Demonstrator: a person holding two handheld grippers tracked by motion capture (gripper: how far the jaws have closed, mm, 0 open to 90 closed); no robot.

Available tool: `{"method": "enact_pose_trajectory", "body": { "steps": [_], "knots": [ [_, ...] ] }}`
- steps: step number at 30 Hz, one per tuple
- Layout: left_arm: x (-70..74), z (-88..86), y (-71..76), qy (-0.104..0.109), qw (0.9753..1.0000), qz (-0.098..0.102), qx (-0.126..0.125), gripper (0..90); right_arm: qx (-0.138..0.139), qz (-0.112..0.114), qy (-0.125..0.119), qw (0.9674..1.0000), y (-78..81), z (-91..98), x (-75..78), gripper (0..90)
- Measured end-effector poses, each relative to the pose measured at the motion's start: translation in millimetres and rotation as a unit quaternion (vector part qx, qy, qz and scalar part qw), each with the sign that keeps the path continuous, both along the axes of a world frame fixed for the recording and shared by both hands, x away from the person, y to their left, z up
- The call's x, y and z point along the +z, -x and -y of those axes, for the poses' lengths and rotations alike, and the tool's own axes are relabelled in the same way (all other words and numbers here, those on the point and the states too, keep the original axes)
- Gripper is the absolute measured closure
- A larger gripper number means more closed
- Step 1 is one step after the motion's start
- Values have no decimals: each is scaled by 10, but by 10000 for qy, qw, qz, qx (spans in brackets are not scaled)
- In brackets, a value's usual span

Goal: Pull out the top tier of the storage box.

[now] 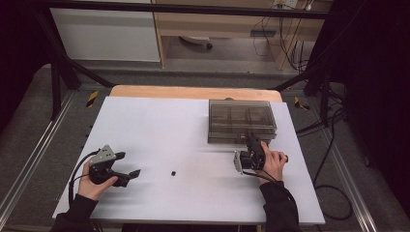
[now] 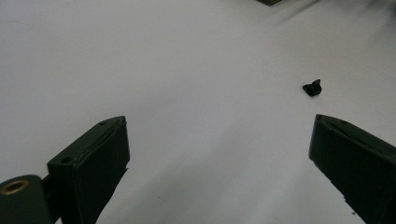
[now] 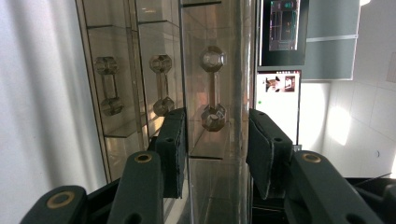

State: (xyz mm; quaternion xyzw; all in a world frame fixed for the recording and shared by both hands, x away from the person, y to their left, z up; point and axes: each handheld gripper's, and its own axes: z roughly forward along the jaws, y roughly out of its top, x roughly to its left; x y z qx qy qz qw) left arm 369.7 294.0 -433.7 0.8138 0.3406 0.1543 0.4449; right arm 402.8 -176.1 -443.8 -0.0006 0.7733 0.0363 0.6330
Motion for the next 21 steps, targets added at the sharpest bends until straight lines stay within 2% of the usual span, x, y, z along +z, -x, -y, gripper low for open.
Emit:
{"method": "enact_pose_trajectory", "body": {
  "steps": [21],
  "knots": [
    [4,2,4,10,10000,8,1,47,38,28,7,10000,91,-3,-5,609]
  ]
}}
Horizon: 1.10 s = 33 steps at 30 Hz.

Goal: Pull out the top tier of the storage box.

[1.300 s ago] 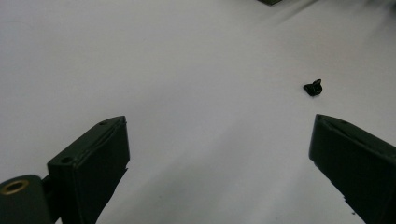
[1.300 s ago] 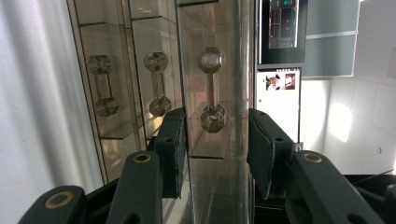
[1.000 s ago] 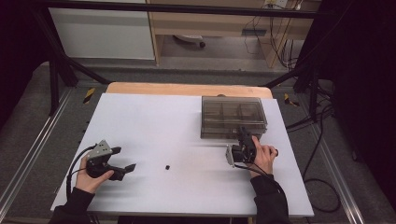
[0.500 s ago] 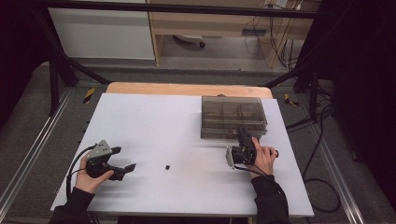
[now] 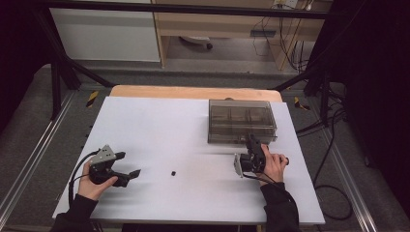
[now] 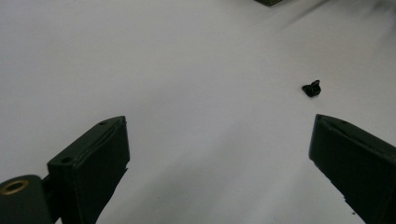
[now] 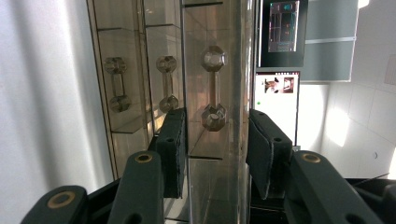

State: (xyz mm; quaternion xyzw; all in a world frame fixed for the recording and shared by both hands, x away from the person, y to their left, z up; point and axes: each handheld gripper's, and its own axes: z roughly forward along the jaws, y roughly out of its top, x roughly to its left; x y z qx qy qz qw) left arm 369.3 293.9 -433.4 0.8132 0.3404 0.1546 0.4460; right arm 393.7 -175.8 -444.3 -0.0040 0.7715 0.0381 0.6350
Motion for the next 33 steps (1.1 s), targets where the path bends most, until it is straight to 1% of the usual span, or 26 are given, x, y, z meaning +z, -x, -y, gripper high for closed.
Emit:
{"method": "enact_pose_trajectory", "body": {
  "steps": [1,8,22,25,30,32,33],
  "knots": [
    [0,0,0,-3,10000,1,-1,47,-16,3,-28,10000,9,0,-6,609],
    [1,5,1,-7,10000,6,-4,47,19,6,28,10000,49,1,0,609],
    [10,4,6,-7,10000,23,-9,48,16,18,8,10000,123,0,-7,610],
    [12,2,6,-6,10000,27,-5,47,31,18,58,10000,138,3,-3,610],
    [10,4,6,-7,10000,23,-7,47,39,35,32,10000,177,12,-10,610],
    [11,6,7,-10,10000,23,-11,47,53,30,57,10000,191,15,-8,610],
    [11,6,7,-9,10000,24,-10,47,41,39,23,10000,198,15,-13,610]
  ]
}}
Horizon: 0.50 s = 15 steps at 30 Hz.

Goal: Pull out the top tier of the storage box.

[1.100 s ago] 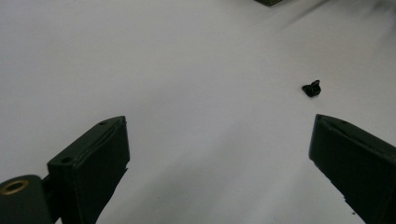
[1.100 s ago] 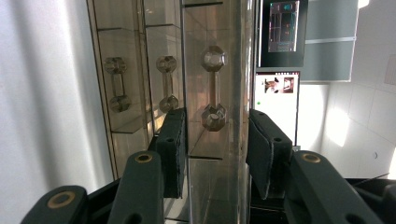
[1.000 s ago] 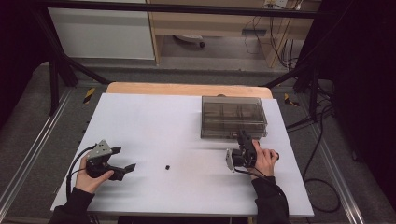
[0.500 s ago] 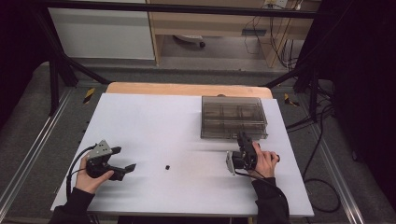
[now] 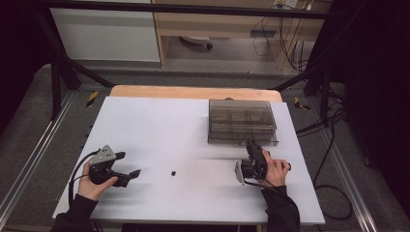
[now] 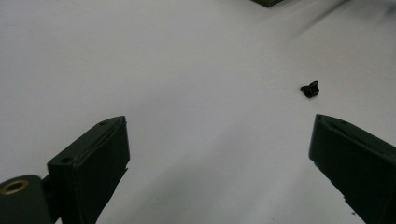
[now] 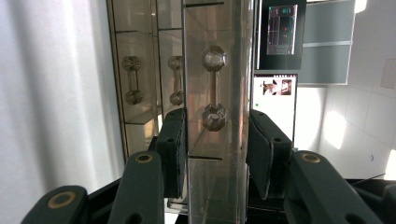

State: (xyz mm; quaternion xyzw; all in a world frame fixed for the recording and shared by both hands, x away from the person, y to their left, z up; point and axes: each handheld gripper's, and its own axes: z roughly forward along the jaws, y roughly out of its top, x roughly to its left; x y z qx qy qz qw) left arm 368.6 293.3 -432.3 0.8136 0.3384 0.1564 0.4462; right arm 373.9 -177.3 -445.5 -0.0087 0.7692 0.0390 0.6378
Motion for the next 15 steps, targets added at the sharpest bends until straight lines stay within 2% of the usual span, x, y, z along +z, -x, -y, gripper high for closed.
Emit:
{"method": "enact_pose_trajectory", "body": {
  "steps": [15],
  "knots": [
    [0,3,2,0,10000,1,0,47,26,-22,36,10000,89,13,5,610]
  ]
}}
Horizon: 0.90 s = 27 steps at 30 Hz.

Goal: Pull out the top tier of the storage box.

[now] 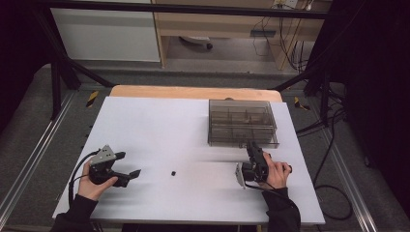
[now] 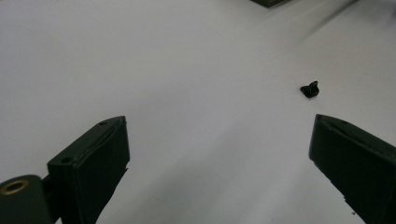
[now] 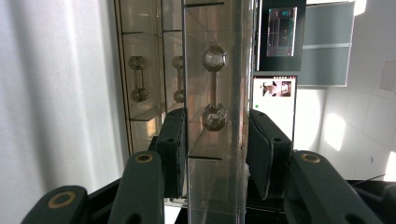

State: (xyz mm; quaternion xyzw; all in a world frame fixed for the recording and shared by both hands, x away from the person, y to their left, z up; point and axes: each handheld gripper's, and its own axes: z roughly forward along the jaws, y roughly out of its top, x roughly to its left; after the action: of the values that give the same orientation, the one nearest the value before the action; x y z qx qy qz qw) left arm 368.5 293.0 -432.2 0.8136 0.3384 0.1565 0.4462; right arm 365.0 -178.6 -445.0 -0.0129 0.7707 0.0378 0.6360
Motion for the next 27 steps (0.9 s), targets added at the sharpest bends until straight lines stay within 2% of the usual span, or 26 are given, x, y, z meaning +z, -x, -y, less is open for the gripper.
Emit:
{"method": "enact_pose_trajectory", "body": {
  "steps": [27],
  "knots": [
    [3,2,2,-10,10000,10,-9,47,34,6,-33,10000,96,16,-13,609]
  ]
}}
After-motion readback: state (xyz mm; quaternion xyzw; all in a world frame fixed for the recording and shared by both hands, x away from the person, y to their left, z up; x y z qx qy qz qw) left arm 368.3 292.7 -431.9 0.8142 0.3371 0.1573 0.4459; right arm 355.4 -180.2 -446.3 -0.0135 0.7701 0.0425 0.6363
